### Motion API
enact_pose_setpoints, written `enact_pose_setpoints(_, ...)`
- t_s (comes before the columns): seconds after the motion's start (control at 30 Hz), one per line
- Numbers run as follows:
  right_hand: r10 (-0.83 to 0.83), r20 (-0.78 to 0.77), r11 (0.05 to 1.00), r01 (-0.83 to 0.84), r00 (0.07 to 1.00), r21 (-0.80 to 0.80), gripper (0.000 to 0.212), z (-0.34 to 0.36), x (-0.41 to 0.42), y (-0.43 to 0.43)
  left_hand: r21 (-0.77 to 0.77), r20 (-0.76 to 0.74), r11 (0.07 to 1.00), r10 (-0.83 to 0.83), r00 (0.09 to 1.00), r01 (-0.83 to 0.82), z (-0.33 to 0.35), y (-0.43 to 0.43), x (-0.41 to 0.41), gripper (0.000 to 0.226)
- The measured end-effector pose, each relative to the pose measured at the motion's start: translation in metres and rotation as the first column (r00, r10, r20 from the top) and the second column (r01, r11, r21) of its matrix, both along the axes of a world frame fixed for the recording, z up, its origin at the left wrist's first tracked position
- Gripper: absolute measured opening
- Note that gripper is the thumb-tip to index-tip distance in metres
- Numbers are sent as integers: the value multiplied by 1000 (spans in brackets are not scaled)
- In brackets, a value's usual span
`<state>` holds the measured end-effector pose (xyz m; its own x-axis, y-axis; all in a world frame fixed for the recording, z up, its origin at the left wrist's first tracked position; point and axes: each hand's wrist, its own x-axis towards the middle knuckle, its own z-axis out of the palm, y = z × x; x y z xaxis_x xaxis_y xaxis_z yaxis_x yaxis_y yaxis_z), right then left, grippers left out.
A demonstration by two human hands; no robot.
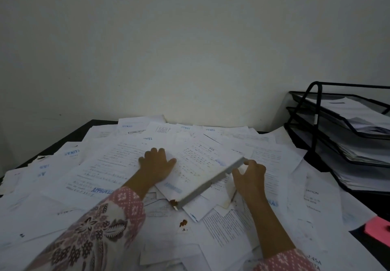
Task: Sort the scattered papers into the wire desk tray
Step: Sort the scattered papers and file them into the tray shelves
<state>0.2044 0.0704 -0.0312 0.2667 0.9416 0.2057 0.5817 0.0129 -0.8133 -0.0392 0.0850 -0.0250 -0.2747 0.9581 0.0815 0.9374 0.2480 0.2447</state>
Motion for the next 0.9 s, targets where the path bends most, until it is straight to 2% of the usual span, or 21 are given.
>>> enact_pose_setpoints(0.07,22,-58,999,-21,998,24,43,2,-1,0,29,-46,999,-44,998,45,-4,-4,3,62)
enact_pose_setpoints(0.1,-6,-134,1000,8,991,13,43,0,7,0,50,-78,995,-87,993,91,-3,0,13,61)
enact_pose_setpoints(0.2,-41,-267,999,38,963,-14,48,7,6,1,127,33,988,-98,995,93,1,-3,20,57)
enact_pose_setpoints(0.3,-70,-390,997,48,918,-67,55,12,8,2,76,88,991,-114,990,108,6,-3,26,53)
enact_pose_setpoints(0.4,-44,-425,996,4,904,-95,64,8,8,2,42,28,992,-121,992,120,9,-4,30,52)
enact_pose_setpoints(0.53,-17,-444,996,-26,896,-90,63,6,4,2,7,-25,989,-151,988,151,6,-6,33,59)
enact_pose_setpoints(0.63,3,-352,995,-39,936,-95,61,10,2,0,9,21,989,-146,989,146,8,-9,35,63)
enact_pose_setpoints(0.73,9,-151,997,-19,989,-68,56,10,-1,-4,-3,80,995,-98,992,99,9,-8,36,64)
enact_pose_setpoints(0.83,-2,85,997,9,996,-83,68,9,-3,-6,0,110,998,-67,992,68,11,-9,40,63)
enact_pose_setpoints(0.9,14,131,995,-1,991,-97,75,10,-4,-6,-25,130,997,-63,989,67,13,-11,43,65)
